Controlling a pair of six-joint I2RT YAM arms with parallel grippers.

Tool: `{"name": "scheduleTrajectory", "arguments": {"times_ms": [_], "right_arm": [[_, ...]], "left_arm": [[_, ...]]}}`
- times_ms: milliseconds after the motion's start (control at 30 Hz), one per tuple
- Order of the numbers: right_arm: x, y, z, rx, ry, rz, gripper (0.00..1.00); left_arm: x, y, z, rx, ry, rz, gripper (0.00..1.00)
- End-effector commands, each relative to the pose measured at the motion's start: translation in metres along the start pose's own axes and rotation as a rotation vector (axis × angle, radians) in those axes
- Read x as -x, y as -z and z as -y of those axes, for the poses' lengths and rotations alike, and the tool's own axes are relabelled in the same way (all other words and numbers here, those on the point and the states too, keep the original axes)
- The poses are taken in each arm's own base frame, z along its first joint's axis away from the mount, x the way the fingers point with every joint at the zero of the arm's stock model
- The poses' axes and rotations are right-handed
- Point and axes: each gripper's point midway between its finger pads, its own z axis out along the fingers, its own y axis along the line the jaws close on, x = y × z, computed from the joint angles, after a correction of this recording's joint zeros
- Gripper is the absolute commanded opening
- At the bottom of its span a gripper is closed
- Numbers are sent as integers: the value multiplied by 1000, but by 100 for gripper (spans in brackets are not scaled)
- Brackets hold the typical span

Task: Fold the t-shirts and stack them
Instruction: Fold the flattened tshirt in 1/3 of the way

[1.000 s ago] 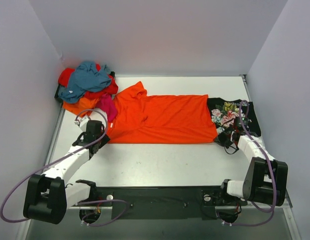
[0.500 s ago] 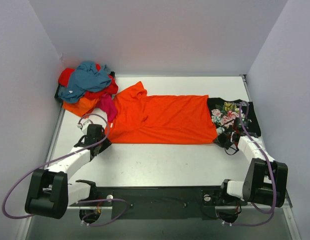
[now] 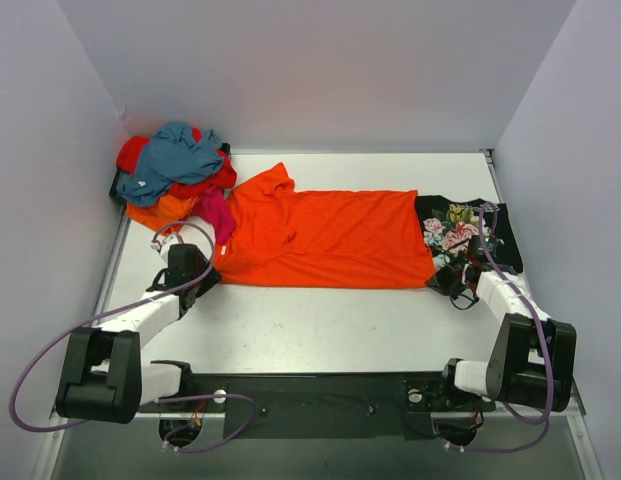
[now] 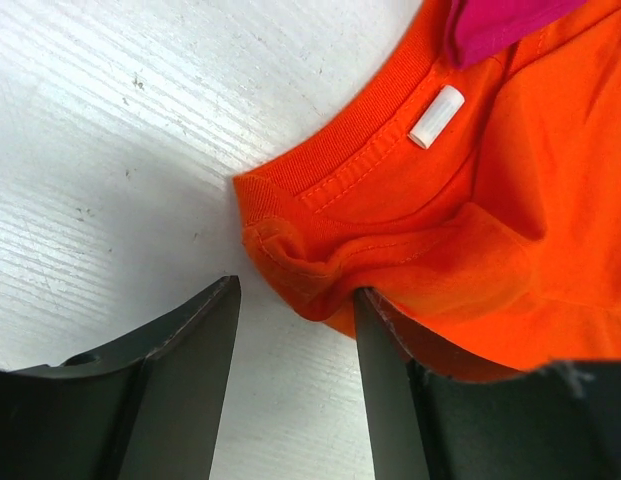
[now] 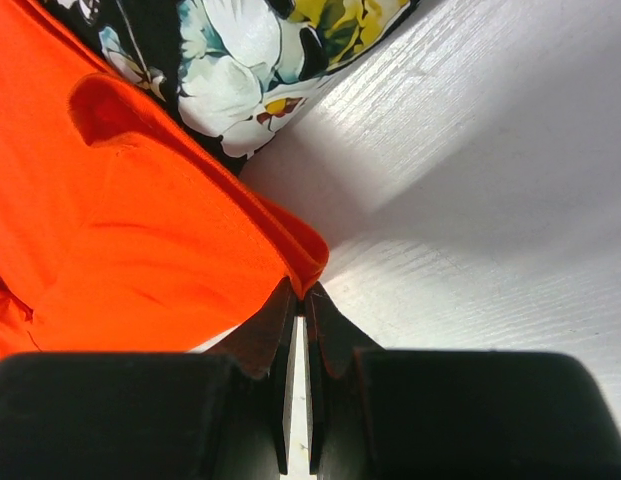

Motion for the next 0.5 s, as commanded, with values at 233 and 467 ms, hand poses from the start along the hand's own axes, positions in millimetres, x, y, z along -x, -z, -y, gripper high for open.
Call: {"name": "scheduleTrajectory", "arguments": {"times_ms": [233,467], "right_arm": [[-1,1,-2,0,1,-31,0],[-2,8,4,-20,-20,-28,0]], "left_arm": [[16,-14,6,-21,55,39,0],[15,9,9,-61,99,30,0]]}}
